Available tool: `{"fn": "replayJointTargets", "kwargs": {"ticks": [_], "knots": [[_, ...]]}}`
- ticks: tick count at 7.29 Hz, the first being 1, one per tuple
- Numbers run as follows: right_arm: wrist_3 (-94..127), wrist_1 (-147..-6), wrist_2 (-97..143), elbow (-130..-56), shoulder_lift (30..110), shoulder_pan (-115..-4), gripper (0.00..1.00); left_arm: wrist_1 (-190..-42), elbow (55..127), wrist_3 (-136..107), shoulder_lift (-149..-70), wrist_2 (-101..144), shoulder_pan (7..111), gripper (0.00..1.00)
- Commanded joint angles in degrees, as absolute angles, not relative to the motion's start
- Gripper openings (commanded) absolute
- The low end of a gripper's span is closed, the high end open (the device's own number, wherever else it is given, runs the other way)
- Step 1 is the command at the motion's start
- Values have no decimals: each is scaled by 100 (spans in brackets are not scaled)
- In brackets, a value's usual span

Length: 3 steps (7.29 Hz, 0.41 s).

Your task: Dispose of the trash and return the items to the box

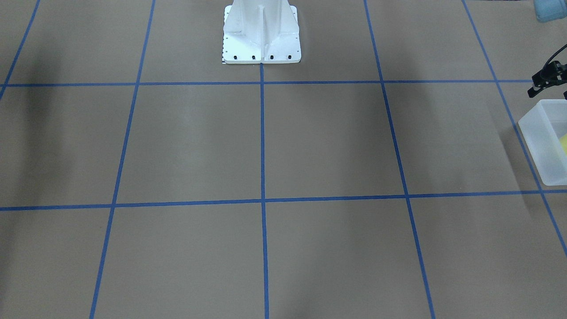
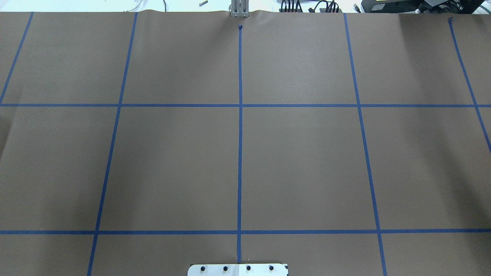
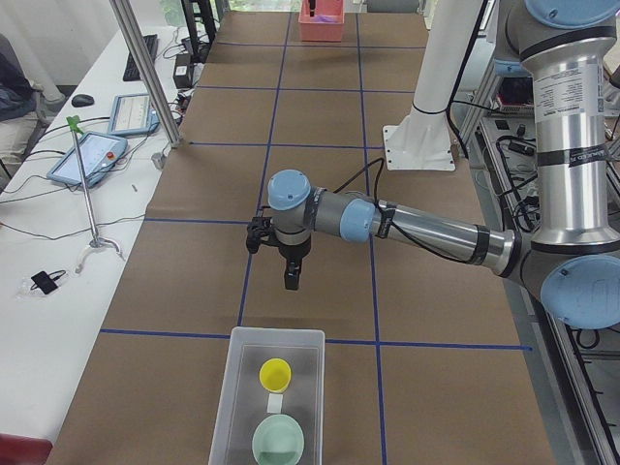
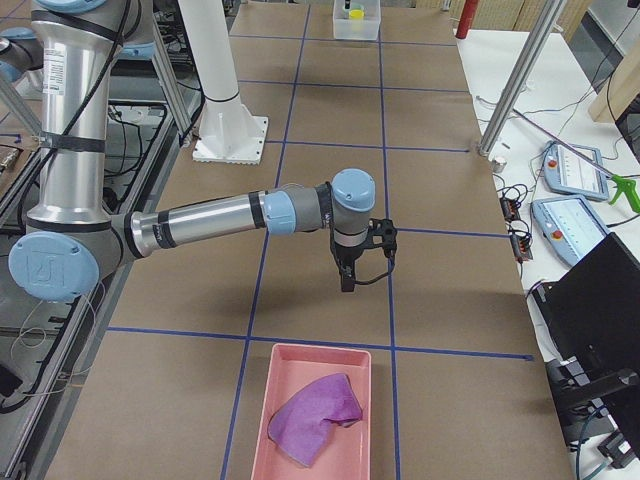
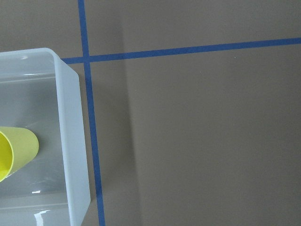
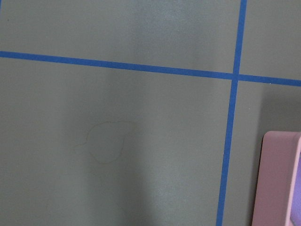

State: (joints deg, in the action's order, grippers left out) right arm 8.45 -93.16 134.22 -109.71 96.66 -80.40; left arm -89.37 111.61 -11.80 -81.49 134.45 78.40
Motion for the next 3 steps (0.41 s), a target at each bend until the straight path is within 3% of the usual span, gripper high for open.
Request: {"fn": "replayJointTargets", "kwargs": {"ticks": [1,3], "knots": [[852,-9316,13421,-10934,9659,-8042,100,-8947,11153,-1195,-8182,13438,7884,98],[853,-9316,13421,-10934,9642,-8042,100,-8947,11153,-1204,-8200,13447,7884,98]]}}
